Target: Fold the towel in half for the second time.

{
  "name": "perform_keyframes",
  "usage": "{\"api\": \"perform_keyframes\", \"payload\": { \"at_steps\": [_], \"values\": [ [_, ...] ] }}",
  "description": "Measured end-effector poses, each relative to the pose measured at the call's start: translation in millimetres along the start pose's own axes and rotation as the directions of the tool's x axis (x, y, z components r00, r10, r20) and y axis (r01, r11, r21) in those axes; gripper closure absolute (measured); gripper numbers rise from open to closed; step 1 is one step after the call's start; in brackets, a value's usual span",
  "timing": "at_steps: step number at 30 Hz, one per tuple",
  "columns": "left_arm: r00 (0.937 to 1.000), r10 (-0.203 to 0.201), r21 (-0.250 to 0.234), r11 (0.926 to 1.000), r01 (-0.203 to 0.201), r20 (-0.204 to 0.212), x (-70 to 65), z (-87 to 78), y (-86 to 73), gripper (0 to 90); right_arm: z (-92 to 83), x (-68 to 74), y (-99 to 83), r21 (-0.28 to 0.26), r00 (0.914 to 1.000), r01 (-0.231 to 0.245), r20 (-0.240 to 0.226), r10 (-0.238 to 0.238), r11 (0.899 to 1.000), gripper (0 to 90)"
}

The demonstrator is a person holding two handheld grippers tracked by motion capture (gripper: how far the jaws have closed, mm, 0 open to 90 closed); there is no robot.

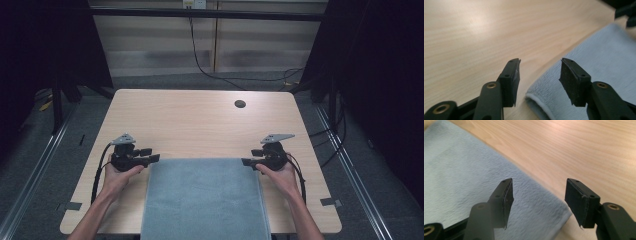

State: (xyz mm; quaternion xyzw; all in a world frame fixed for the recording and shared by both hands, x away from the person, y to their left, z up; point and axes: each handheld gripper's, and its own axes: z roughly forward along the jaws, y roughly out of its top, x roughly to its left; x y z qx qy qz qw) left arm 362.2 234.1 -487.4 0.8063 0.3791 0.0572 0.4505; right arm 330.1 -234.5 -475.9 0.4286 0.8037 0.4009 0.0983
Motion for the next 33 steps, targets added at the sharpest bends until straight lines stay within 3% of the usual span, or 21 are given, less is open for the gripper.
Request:
{"api": "perform_keyframes", "payload": {
  "at_steps": [1,7,10,11,13,16,18,24,28,31,33],
  "values": [
    [0.9998,-0.003,0.01,0.9999,0.003,0.019,0.9,2.7,-2.0,46.8,1.8,-1.9,0.1,-0.003,1.0,-0.007,0.0,0.007,1.0,39.1],
    [0.9999,0.009,0.068,0.9977,-0.01,0.011,2.8,13.3,-7.1,42.9,16.9,-7.6,-8.6,0.056,0.9997,0.0,0.024,-0.001,0.998,39.0],
    [0.999,0.023,0.088,0.9958,-0.026,0.038,1.5,17.5,-9.3,44.7,21.9,-8.1,-12.7,0.073,0.9996,0.004,0.028,-0.007,0.997,44.9],
    [0.9976,0.032,0.093,0.9949,-0.037,0.061,0.3,17.8,-9.6,52.8,21.6,-8.4,-12.5,0.072,0.9998,0.001,0.021,-0.003,0.997,49.3],
    [0.9957,0.057,0.105,0.9924,-0.064,0.073,-3.7,18.6,-10.0,59.9,20.9,-7.4,-13.1,0.075,0.9999,0.005,0.016,-0.006,0.997,63.3],
    [0.993,0.058,0.109,0.9917,-0.069,0.103,-6.0,18.7,-11.4,77.0,20.0,-3.3,-13.9,0.072,0.9999,0.012,-0.008,-0.012,0.997,77.3],
    [0.9938,0.059,0.089,0.9938,-0.067,0.094,-7.5,15.5,-10.7,80.9,16.3,-0.5,-13.0,0.065,0.9999,0.013,-0.007,-0.013,0.998,81.7],
    [0.9908,0.011,0.007,0.9999,-0.012,0.135,-9.5,-3.7,-7.9,82.1,1.4,5.5,-9.1,0.005,0.9986,-0.003,-0.052,0.003,1.0,84.4],
    [0.9902,0.013,-0.053,0.9986,-0.005,0.139,-9.1,-14.2,3.2,82.3,-10.1,7.4,-0.6,-0.041,0.9985,0.002,-0.054,-0.004,0.999,84.6],
    [0.9925,0.012,-0.083,0.9965,-0.002,0.121,-5.7,-16.0,14.4,82.3,-19.6,1.7,10.9,-0.109,0.998,-0.022,-0.062,0.015,0.994,84.6],
    [0.9934,0.011,-0.083,0.9966,-0.002,0.114,-1.9,-14.6,21.8,82.4,-22.4,-0.3,18.4,-0.125,0.9985,-0.02,-0.053,0.013,0.992,84.5]
  ]
}}
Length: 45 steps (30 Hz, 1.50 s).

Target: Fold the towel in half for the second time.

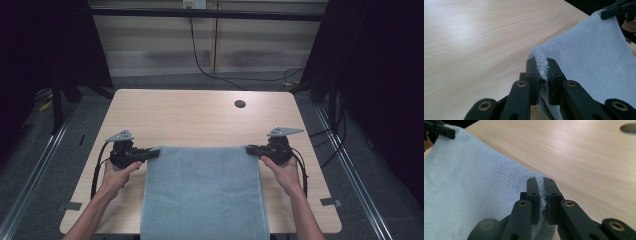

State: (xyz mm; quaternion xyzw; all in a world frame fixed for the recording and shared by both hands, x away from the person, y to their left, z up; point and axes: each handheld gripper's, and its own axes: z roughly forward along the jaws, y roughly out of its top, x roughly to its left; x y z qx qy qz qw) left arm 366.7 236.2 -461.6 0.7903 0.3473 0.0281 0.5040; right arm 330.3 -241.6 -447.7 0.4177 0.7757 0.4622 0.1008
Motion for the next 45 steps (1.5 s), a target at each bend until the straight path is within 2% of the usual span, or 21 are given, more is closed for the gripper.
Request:
{"api": "perform_keyframes", "payload": {
  "at_steps": [3,7,11,14,16,18,19,24,27,29,32,33,35,36,37,38,40,41,43,44,45],
  "values": [
    [0.9998,-0.017,-0.015,0.9997,0.017,0.005,4.7,0.1,5.4,82.3,0.1,-2.5,9.8,-0.021,1.0,0.008,0.0,-0.008,1.0,84.6],
    [0.9997,-0.022,-0.053,0.9984,0.021,-0.014,9.6,-3.3,20.9,81.9,0.8,-7.9,25.0,-0.061,1.0,-0.007,0.002,0.007,0.998,84.6],
    [0.9995,-0.006,-0.059,0.9982,0.004,-0.03,10.9,-4.6,33.2,82.0,3.6,-4.6,38.6,-0.098,1.0,0.006,0.005,-0.005,0.995,84.6],
    [0.9989,-0.016,-0.079,0.9968,0.012,-0.044,13.8,-5.9,42.6,82.1,5.0,-4.9,49.3,-0.105,0.9998,0.016,0.009,-0.015,0.994,84.7],
    [0.999,-0.008,-0.098,0.9952,0.004,-0.043,14.9,-8.6,50.1,82.2,4.2,-6.7,59.1,-0.128,0.9998,0.015,0.015,-0.013,0.992,84.6],
    [0.9977,0.005,-0.103,0.9947,-0.012,-0.067,14.8,-11.0,59.7,82.2,3.5,-6.6,66.6,-0.148,0.9999,0.012,0.014,-0.01,0.989,84.6],
    [0.998,0.004,-0.108,0.9941,-0.011,-0.063,15.0,-12.4,62.7,82.2,3.3,-6.1,71.9,-0.155,0.9997,0.021,0.014,-0.019,0.988,84.6],
    [0.9965,0.015,-0.158,0.987,-0.028,-0.082,13.0,-21.6,78.3,82.4,-0.9,-7.7,89.4,-0.18,0.9994,0.023,0.03,-0.018,0.983,84.7],
    [0.995,0.044,-0.146,0.9877,-0.057,-0.09,9.1,-24.9,82.0,82.6,-7.8,-6.4,96.5,-0.199,0.999,0.035,0.035,-0.029,0.979,84.7],
    [0.9964,0.053,-0.155,0.9859,-0.063,-0.066,4.9,-28.6,80.5,82.7,-12.0,-4.8,96.7,-0.208,0.9987,0.044,0.033,-0.038,0.977,84.7],
    [0.9952,0.072,-0.152,0.985,-0.081,-0.067,-2.3,-31.0,73.4,82.8,-17.8,0.2,89.6,-0.208,0.9985,0.054,0.015,-0.052,0.977,84.8],
    [0.9956,0.073,-0.15,0.9853,-0.081,-0.059,-5.6,-32.6,69.1,82.8,-19.2,2.5,86.7,-0.194,0.9977,0.067,0.019,-0.065,0.979,84.7],
    [0.9981,0.053,-0.156,0.9861,-0.057,-0.031,-10.2,-34.8,61.2,82.8,-23.8,8.7,79.7,-0.182,0.9963,0.086,0.014,-0.085,0.979,84.8],
    [0.9979,0.057,-0.157,0.9858,-0.061,-0.031,-13.7,-35.8,56.4,82.8,-25.6,10.3,77.1,-0.182,0.9957,0.092,0.012,-0.091,0.979,84.8],
    [0.9969,0.069,-0.148,0.9862,-0.074,-0.037,-17.0,-37.0,52.0,82.8,-27.9,12.5,73.3,-0.177,0.9953,0.096,0.01,-0.096,0.979,84.8],
    [0.9972,0.065,-0.148,0.9865,-0.07,-0.036,-19.9,-38.6,47.4,82.8,-29.8,14.6,69.2,-0.173,0.9952,0.097,0.006,-0.098,0.98,84.7],
    [0.998,0.062,-0.146,0.9872,-0.064,-0.014,-24.3,-43.7,37.4,82.8,-33.8,18.9,60.0,-0.162,0.9937,0.111,-0.001,-0.112,0.981,84.7],
    [0.9979,0.061,-0.142,0.9878,-0.064,-0.022,-26.9,-45.6,32.0,82.7,-36.1,21.4,54.6,-0.154,0.9933,0.114,-0.002,-0.115,0.981,84.6],
    [0.9975,0.07,-0.11,0.9914,-0.07,-0.005,-33.0,-47.9,21.1,82.7,-40.2,25.9,42.7,-0.141,0.9933,0.11,-0.02,-0.114,0.984,84.3],
    [0.9975,0.07,-0.106,0.9919,-0.071,-0.007,-35.1,-48.3,17.0,82.5,-42.4,28.8,35.6,-0.121,0.9933,0.111,-0.018,-0.114,0.986,84.3],
    [0.9977,0.067,-0.102,0.9926,-0.066,0.01,-37.6,-49.0,10.3,82.5,-43.4,30.8,31.3,-0.115,0.9933,0.11,-0.022,-0.113,0.987,84.2]
  ]
}}
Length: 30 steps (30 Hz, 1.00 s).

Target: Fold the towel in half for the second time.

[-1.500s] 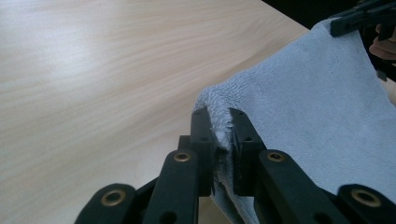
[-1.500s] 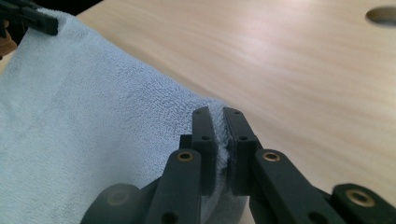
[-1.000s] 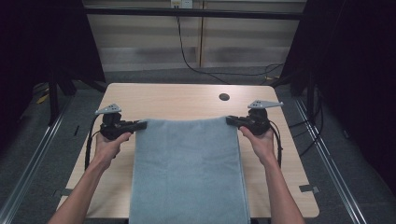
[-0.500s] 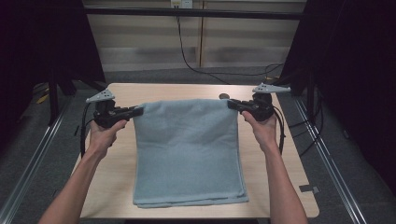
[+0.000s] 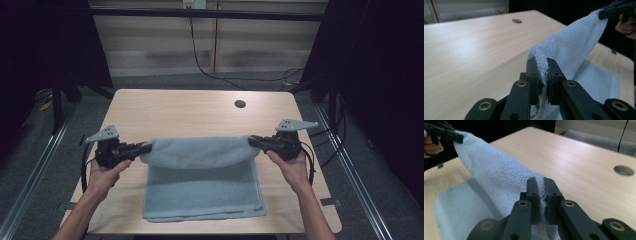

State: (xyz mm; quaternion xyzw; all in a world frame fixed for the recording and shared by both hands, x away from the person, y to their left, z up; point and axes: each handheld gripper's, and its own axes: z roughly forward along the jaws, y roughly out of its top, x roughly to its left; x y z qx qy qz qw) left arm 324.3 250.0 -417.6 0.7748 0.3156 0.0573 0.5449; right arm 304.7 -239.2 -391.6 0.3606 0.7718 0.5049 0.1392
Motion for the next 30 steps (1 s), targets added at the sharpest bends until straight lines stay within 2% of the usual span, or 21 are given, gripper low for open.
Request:
{"api": "perform_keyframes", "payload": {
  "at_steps": [2,5,8,11,13,15,17,18,19,20,21,22,23,24,25,27,29,30],
  "values": [
    [1.0,-0.003,0.008,1.0,0.003,0.003,-5.4,-1.7,-8.7,82.4,-4.6,7.1,-9.5,0.018,0.9999,0.011,-0.004,-0.011,1.0,83.9],
    [0.9966,-0.055,0.002,0.9985,0.054,0.062,-10.5,-6.4,-22.5,81.1,-10.8,16.2,-23.3,0.012,0.9997,0.017,-0.017,-0.017,1.0,83.0],
    [0.9961,-0.058,0.02,0.9982,0.057,0.067,-16.4,-10.0,-36.3,81.3,-16.7,25.4,-40.2,0.005,0.9988,-0.005,-0.048,0.006,1.0,82.4],
    [0.9957,-0.048,0.058,0.9974,0.043,0.079,-24.3,-11.0,-50.5,81.6,-18.6,33.0,-54.9,0.04,0.9987,-0.001,-0.052,0.003,0.999,81.9],
    [0.9941,-0.056,0.079,0.9957,0.049,0.093,-29.3,-12.3,-58.0,81.1,-19.3,37.5,-66.2,0.072,0.9978,0.007,-0.066,-0.003,0.997,81.2],
    [0.9941,-0.049,0.082,0.9958,0.041,0.097,-36.6,-14.8,-65.8,79.4,-19.1,40.8,-79.1,0.093,0.9971,-0.008,-0.074,0.015,0.996,79.4],
    [0.9923,-0.065,0.078,0.9953,0.057,0.106,-39.7,-17.1,-69.7,75.2,-19.0,43.1,-87.2,0.102,0.9959,-0.024,-0.085,0.032,0.994,75.7],
    [0.9943,-0.063,0.061,0.9964,0.058,0.086,-40.7,-19.8,-71.2,71.5,-20.2,44.7,-90.0,0.104,0.9958,-0.029,-0.084,0.038,0.994,73.6],
    [0.9938,-0.069,0.048,0.9967,0.065,0.087,-40.4,-21.4,-71.5,65.1,-22.9,46.1,-92.2,0.096,0.9952,-0.041,-0.085,0.049,0.995,68.4],
    [0.9935,-0.088,0.038,0.9956,0.086,0.072,-38.6,-22.9,-70.5,61.2,-24.7,46.6,-92.9,0.086,0.9959,-0.051,-0.07,0.057,0.995,63.1],
    [0.9938,-0.097,0.034,0.9949,0.095,0.055,-35.8,-23.4,-69.2,54.1,-27.9,45.8,-93.6,0.069,0.9963,-0.077,-0.032,0.08,0.995,59.3],
    [0.9955,-0.089,0.035,0.9955,0.088,0.031,-31.1,-23.3,-67.6,50.0,-30.0,43.5,-94.0,0.053,0.996,-0.086,-0.018,0.087,0.995,56.8],
    [0.9965,-0.083,0.038,0.9958,0.083,0.001,-27.2,-22.4,-66.4,49.7,-31.8,40.7,-94.3,0.038,0.9954,-0.096,0.001,0.096,0.995,53.4],
    [0.9947,-0.099,0.033,0.9944,0.1,-0.029,-21.2,-21.5,-65.2,48.2,-33.0,38.6,-94.4,0.032,0.9934,-0.114,0.019,0.113,0.993,51.9],
    [0.9916,-0.122,0.028,0.992,0.123,-0.042,-13.1,-20.1,-63.3,45.3,-34.0,35.5,-94.6,0.02,0.9911,-0.13,0.032,0.129,0.991,51.4],
    [0.9913,-0.104,0.031,0.9938,0.107,-0.081,-5.5,-19.2,-60.4,41.6,-36.0,30.4,-94.7,0.004,0.9875,-0.147,0.059,0.146,0.989,48.0],
    [0.9896,-0.104,0.018,0.9941,0.107,-0.099,1.5,-19.6,-60.3,39.1,-38.7,26.4,-94.3,-0.006,0.9842,-0.161,0.075,0.161,0.987,45.1],
    [0.9912,-0.076,0.023,0.9966,0.079,-0.108,4.4,-20.0,-61.4,36.6,-40.8,24.5,-93.9,-0.013,0.9825,-0.165,0.086,0.166,0.986,43.6]
  ]
}}
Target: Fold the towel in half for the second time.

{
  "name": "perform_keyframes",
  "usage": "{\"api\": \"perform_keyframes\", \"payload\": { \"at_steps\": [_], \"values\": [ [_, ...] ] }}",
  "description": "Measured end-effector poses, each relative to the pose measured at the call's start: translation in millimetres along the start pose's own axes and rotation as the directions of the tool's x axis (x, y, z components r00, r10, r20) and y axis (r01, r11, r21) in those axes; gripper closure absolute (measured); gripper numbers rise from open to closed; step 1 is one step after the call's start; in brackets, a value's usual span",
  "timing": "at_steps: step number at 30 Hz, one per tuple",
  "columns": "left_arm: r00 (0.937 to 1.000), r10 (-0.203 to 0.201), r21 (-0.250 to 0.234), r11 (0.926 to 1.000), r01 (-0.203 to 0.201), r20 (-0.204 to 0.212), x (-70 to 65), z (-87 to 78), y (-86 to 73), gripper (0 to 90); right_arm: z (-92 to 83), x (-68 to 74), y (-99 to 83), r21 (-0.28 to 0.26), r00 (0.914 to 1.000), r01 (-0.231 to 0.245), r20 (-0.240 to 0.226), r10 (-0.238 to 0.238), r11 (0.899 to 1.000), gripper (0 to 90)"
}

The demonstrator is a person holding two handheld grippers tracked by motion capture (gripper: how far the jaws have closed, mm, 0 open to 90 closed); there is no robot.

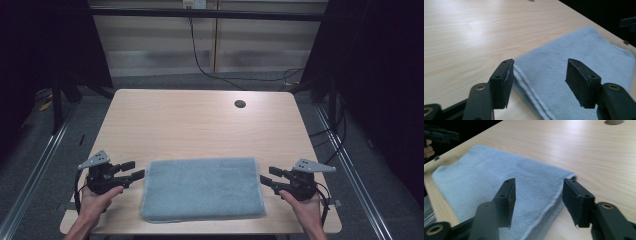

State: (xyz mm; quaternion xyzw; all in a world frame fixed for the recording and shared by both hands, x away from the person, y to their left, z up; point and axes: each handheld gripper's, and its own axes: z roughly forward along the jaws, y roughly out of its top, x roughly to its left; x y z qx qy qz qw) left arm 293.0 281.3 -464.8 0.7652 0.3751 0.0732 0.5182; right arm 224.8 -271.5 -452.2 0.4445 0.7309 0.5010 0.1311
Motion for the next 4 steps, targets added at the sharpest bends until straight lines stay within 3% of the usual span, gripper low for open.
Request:
{"api": "perform_keyframes", "payload": {
  "at_steps": [1,4],
  "values": [
    [0.9993,0.019,0.009,0.9998,-0.019,-0.033,1.5,0.1,-1.1,35.2,-2.1,-3.3,0.6,-0.008,1.0,-0.004,0.004,0.004,1.0,43.0],
    [0.9987,-0.019,0.03,0.9993,0.02,-0.048,8.1,0.0,-4.7,28.7,-4.9,-10.4,-0.6,-0.005,0.9985,-0.014,0.052,0.014,1.0,40.4]
  ]
}}
